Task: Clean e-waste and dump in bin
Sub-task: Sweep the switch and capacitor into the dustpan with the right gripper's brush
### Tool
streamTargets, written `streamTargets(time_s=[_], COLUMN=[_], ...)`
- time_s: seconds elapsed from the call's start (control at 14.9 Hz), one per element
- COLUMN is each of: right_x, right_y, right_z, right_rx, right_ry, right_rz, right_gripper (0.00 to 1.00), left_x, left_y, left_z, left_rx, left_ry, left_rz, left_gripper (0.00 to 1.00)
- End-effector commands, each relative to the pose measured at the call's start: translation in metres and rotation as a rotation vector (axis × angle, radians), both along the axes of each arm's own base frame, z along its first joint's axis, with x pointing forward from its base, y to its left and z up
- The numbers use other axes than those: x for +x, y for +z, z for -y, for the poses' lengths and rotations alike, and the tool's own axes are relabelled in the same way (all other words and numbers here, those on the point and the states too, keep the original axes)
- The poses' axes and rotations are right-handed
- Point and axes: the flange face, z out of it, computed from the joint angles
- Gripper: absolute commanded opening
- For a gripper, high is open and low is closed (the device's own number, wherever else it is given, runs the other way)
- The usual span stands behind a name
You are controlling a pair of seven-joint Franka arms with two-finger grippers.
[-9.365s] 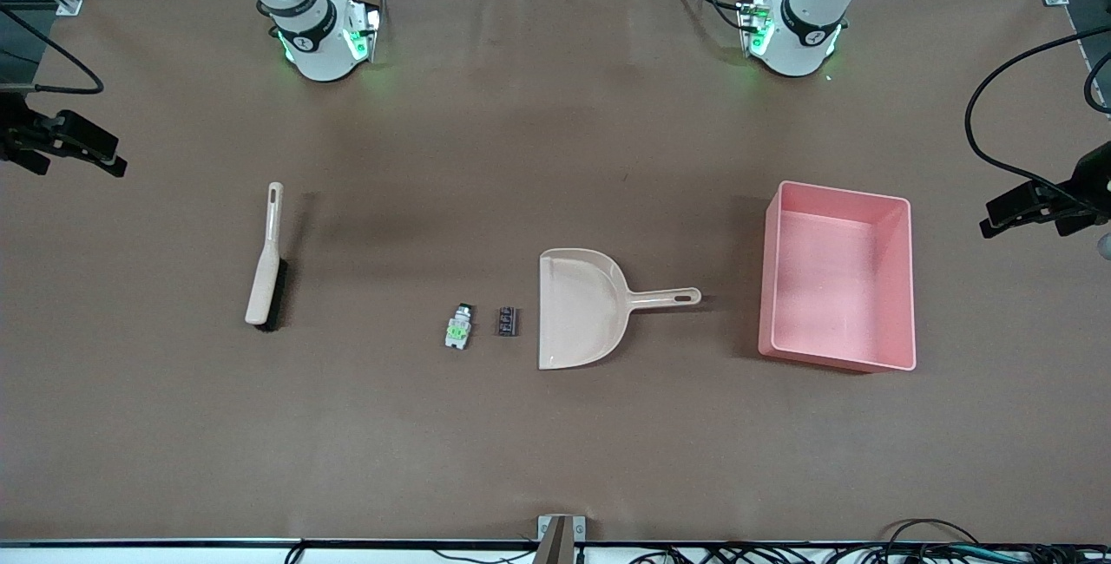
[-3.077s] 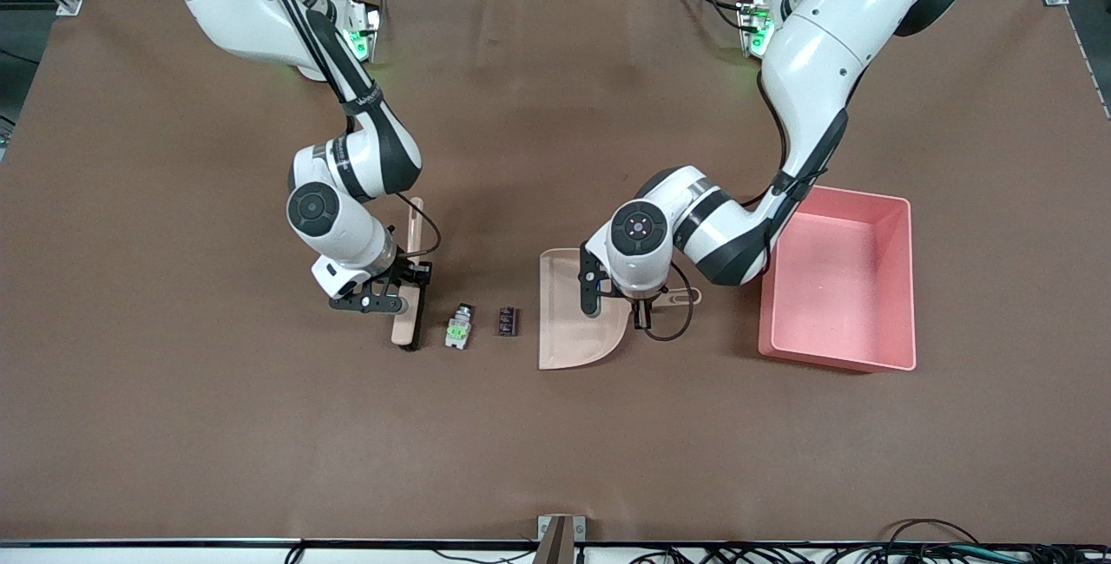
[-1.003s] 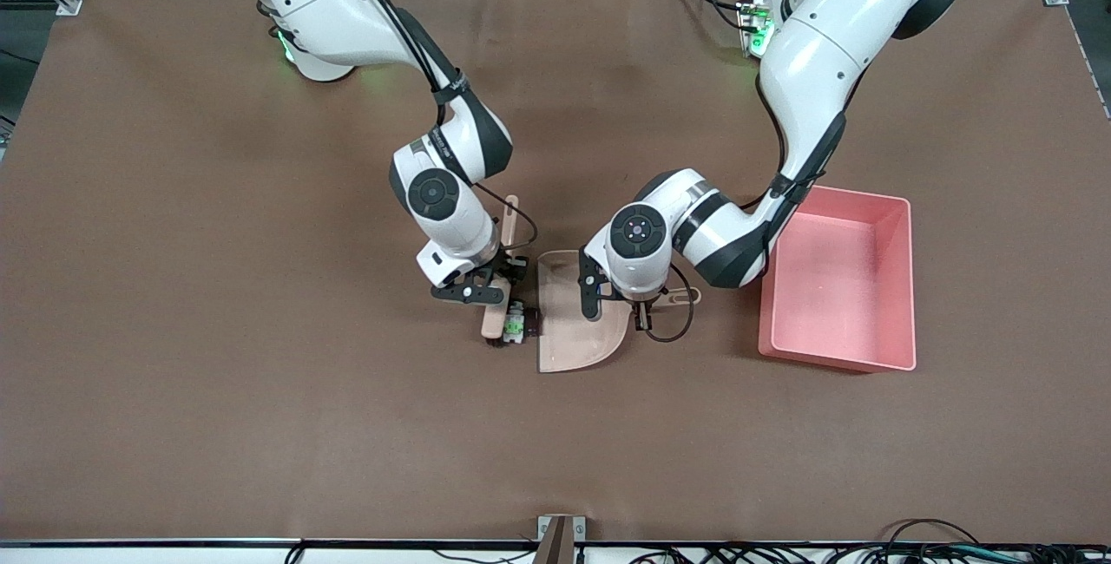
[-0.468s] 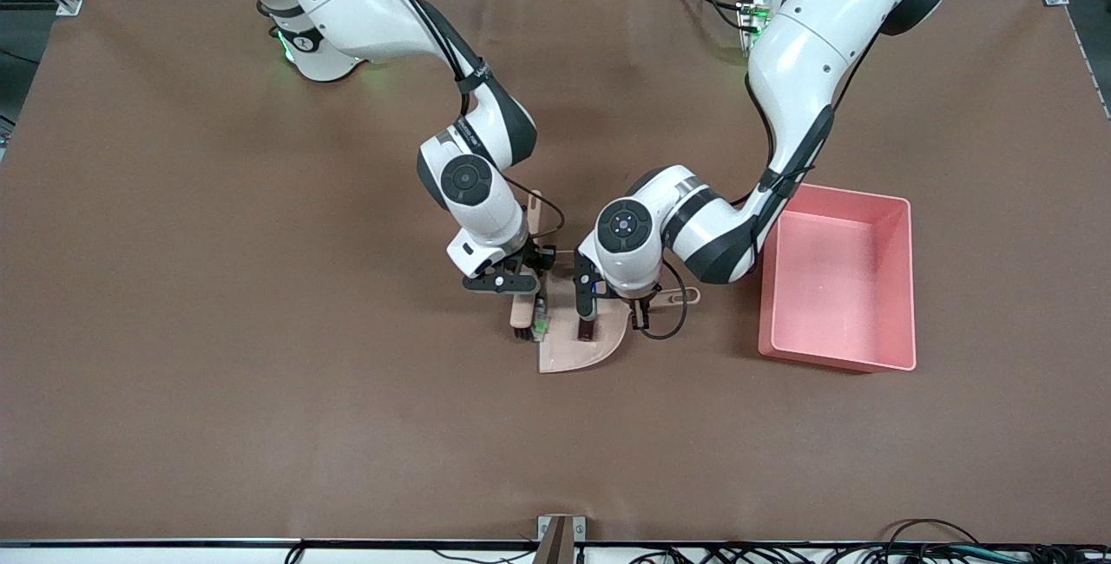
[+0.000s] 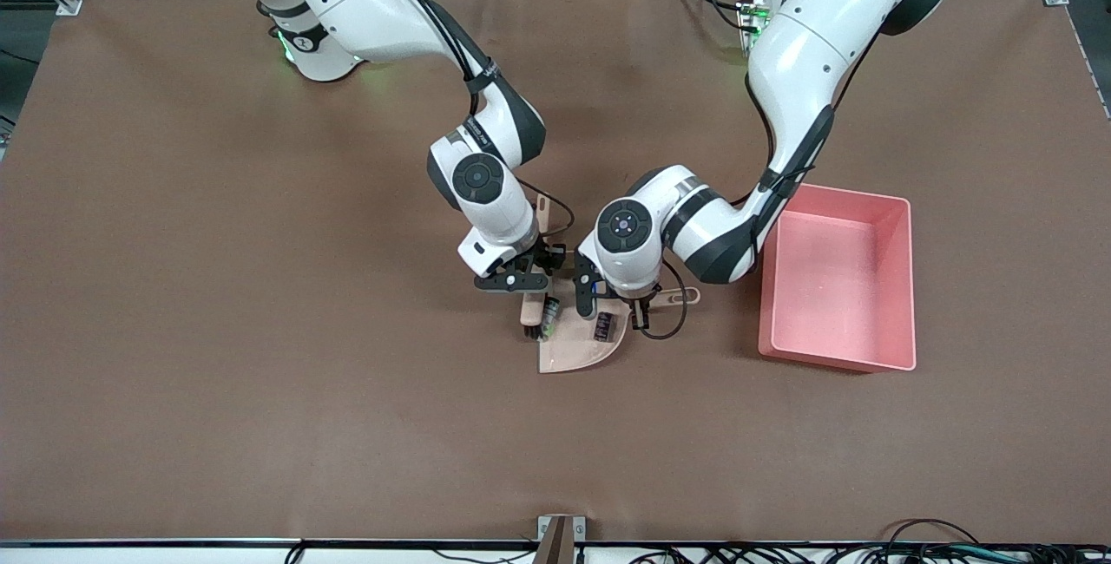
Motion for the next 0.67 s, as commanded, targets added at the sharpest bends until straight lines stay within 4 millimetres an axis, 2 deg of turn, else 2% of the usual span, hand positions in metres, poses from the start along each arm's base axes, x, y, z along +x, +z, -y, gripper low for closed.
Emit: streamTargets(time_s=[0.0, 0.13, 0.27, 0.4, 0.6], right_x=[-0.007, -0.016, -0.021, -0.018, 0.003], right_y=[0.000, 0.008, 0.008, 0.007, 0.023], right_z=[-0.020, -0.040, -0.041, -0.035, -0.020], right_rx=[0.016, 0.000, -0.032, -0.064, -0.067], right_ry=[0.004, 0.104, 0.230, 0.310, 0.293], right_rz=[-0.003, 0.013, 0.012, 0.007, -0.017], right_gripper=[0.00, 0.00, 0.00, 0.00, 0.00], left_x=[0.003, 0.003, 0.003, 0.004, 0.006], left_y=[-0.005, -0.004, -0.005, -0.005, -0.003], left_z=[0.003, 0.003, 0.003, 0.002, 0.002], left_rx=[0.007, 0.007, 0.008, 0.010, 0.006], left_ry=[0.019, 0.018, 0.019, 0.020, 0.021], left_rz=[0.026, 0.026, 0.025, 0.025, 0.029], left_gripper=[0.00, 0.00, 0.00, 0.00, 0.00])
